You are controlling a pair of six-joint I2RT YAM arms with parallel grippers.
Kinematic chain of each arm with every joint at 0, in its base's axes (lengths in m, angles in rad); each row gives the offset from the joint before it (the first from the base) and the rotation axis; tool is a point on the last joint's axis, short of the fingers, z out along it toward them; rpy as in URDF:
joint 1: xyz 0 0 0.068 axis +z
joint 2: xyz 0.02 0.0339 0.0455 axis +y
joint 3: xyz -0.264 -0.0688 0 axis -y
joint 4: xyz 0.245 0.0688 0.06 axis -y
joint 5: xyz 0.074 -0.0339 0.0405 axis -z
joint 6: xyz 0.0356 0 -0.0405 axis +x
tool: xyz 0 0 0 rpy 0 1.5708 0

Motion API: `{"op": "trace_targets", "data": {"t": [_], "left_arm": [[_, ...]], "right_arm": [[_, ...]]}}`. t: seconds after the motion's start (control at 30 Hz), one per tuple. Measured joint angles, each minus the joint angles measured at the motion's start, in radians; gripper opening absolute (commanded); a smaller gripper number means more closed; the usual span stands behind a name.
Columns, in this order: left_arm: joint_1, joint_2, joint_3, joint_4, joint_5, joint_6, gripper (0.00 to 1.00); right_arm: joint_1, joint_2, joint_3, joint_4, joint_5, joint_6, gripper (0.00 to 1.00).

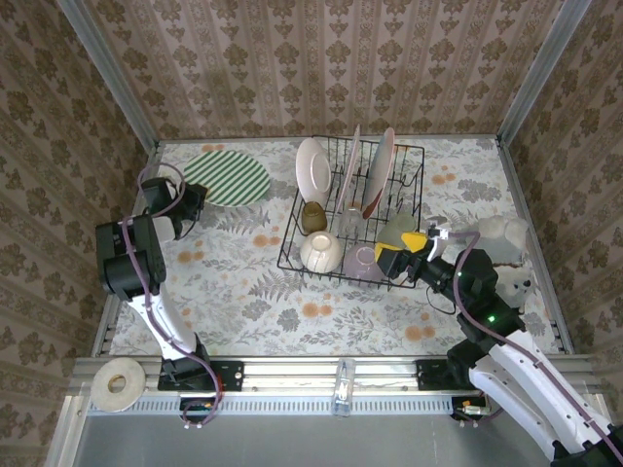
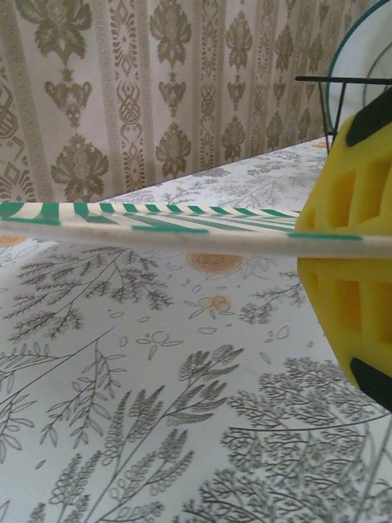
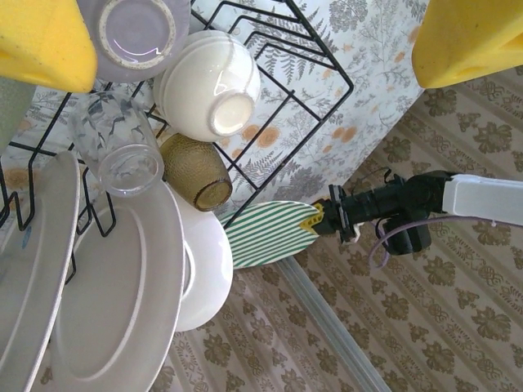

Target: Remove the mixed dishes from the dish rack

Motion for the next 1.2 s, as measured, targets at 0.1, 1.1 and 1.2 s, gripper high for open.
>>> {"op": "trace_targets", "data": {"t": [0.1,1.1,1.2], "left_arm": [[0.000,0.035,0.014,0.019,-0.003,-0.014,0.00],[-0.002,0.042,0.056,-0.070,-0.038,0.031,1.00],[0.010,0.016,0.056,-0.116,-0.053,0.043,1.00]], "right_arm": [[0.011,0.009,0.000,0.002,0.000,-0.006,1.00],[0.168,0.156,0.038,0.015,0.006,-0.102,1.00],[0.171,0.156,0.038,0.015,0.009,-0.103,1.00]]}}
